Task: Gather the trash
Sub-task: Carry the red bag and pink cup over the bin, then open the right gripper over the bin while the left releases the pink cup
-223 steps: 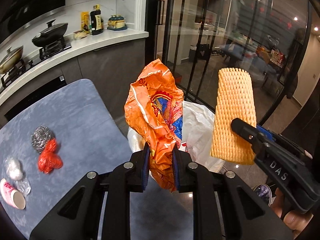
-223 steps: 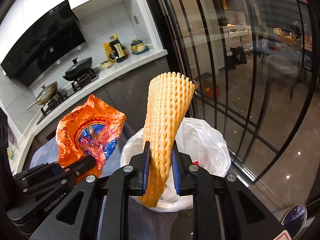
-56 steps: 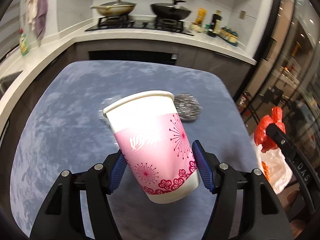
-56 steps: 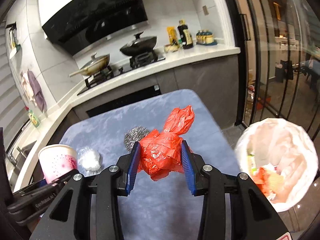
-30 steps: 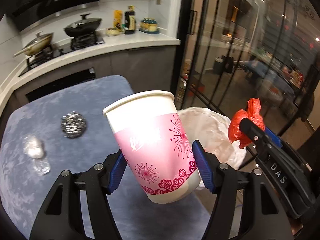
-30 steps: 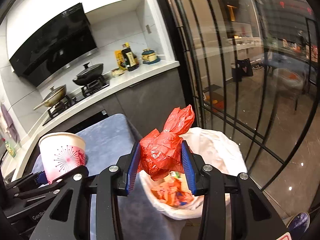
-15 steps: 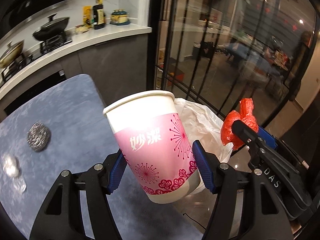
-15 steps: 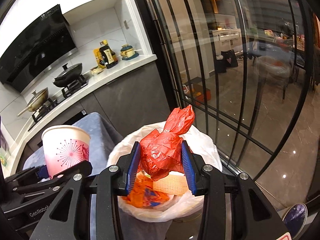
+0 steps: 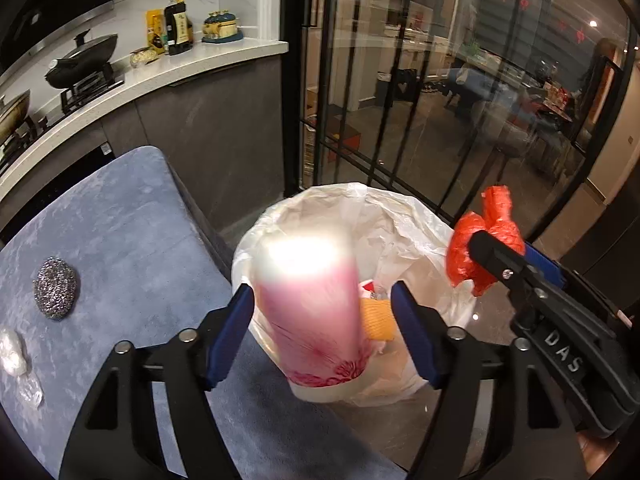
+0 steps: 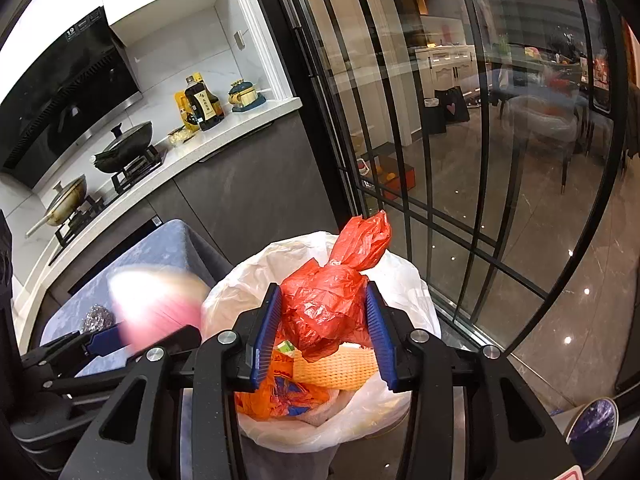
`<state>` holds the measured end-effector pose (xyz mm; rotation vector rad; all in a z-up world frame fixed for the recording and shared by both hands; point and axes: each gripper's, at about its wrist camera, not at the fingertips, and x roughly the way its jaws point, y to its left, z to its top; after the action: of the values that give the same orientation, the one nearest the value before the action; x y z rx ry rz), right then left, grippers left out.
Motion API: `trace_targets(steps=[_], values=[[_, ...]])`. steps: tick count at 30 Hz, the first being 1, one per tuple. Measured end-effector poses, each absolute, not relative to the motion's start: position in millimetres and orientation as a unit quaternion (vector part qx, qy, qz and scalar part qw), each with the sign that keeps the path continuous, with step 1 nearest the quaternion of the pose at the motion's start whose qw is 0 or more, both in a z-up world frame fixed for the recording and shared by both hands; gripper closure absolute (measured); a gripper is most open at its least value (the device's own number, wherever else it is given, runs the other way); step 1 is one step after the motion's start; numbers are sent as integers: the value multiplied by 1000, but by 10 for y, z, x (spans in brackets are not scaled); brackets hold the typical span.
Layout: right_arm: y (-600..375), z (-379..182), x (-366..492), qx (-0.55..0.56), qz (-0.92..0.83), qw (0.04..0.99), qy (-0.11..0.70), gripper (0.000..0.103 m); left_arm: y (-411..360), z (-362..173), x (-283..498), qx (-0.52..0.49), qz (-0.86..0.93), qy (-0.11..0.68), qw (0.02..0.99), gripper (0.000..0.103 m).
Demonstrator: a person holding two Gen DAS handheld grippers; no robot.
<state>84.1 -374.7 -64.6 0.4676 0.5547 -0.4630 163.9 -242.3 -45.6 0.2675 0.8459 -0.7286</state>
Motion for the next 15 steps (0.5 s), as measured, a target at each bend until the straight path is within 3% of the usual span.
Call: trace_targets(steps=[5,15], values=[[-3752,-657,885,232,-219,909,268,59,-2379,-447,1690,116,-336,405,843,30],[-3674,-593,911,226,-212,916,255,47,-2148,-344,1842,83,-312,405,856,25]])
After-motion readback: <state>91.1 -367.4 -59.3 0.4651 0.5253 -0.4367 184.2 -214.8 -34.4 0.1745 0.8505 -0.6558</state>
